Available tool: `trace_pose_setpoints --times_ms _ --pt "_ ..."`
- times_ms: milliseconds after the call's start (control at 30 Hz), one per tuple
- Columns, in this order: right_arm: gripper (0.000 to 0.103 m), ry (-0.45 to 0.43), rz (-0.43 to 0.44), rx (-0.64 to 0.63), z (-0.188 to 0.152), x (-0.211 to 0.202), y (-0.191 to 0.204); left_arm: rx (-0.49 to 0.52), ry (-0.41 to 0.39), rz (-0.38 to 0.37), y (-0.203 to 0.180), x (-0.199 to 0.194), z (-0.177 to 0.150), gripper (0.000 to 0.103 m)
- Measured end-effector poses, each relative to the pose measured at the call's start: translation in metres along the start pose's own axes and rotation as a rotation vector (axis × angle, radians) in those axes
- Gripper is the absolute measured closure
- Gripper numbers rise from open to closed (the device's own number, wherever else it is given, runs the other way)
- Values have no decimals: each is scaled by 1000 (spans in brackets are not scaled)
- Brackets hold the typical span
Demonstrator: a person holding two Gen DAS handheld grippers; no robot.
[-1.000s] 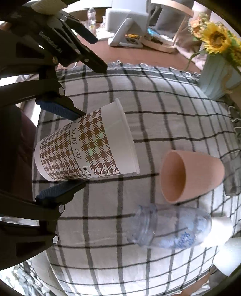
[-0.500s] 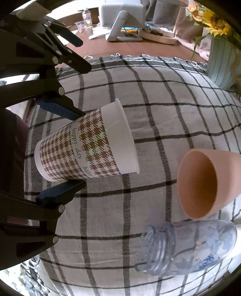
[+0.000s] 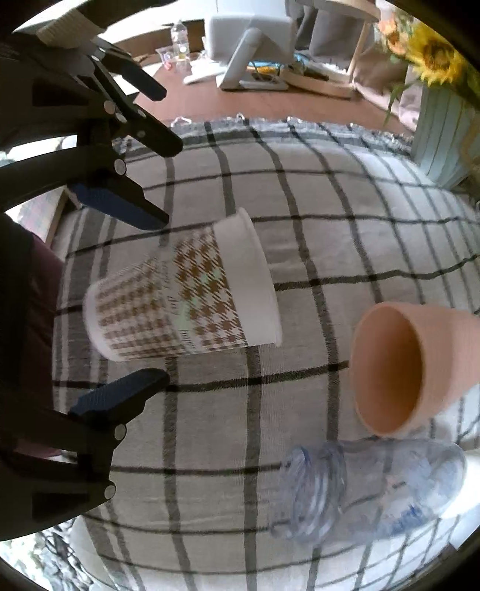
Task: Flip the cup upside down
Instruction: 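Lift the held paper cup upright with the right tool, then bring the left tool to the paper cup held by the right tool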
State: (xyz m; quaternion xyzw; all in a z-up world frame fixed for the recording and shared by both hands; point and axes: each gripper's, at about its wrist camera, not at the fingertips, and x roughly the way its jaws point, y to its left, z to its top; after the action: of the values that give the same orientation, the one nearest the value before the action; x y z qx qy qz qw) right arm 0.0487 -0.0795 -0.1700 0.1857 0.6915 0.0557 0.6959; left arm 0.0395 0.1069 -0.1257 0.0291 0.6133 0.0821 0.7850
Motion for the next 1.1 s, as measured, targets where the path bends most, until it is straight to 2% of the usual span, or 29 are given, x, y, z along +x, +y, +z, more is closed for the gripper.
trace_pose_setpoints --times_ms 100,233,367,633,800,1033,1100 --pt "26 -60 -10 -20 -11 -25 1 19 -40 3 -5 -16 -7 0" --pt "26 -141 -41 -37 -22 -54 -3 41 -53 -53 -20 -31 -16 0" --pt "26 -184 -70 -39 -26 -73 -18 63 -41 -111 -42 -37 -23 0" --pt "26 -175 -96 5 -23 -82 -62 110 -2 -235 -90 -33 -38 0" --pt "26 -159 -104 23 -18 -84 -85 95 45 -227 -111 -17 -44 1" --pt "26 -131 -134 13 -12 -80 -106 79 32 -195 -126 -2 -47 2" --pt "26 -122 -141 10 -11 -77 -109 71 32 -188 -128 3 -47 6"
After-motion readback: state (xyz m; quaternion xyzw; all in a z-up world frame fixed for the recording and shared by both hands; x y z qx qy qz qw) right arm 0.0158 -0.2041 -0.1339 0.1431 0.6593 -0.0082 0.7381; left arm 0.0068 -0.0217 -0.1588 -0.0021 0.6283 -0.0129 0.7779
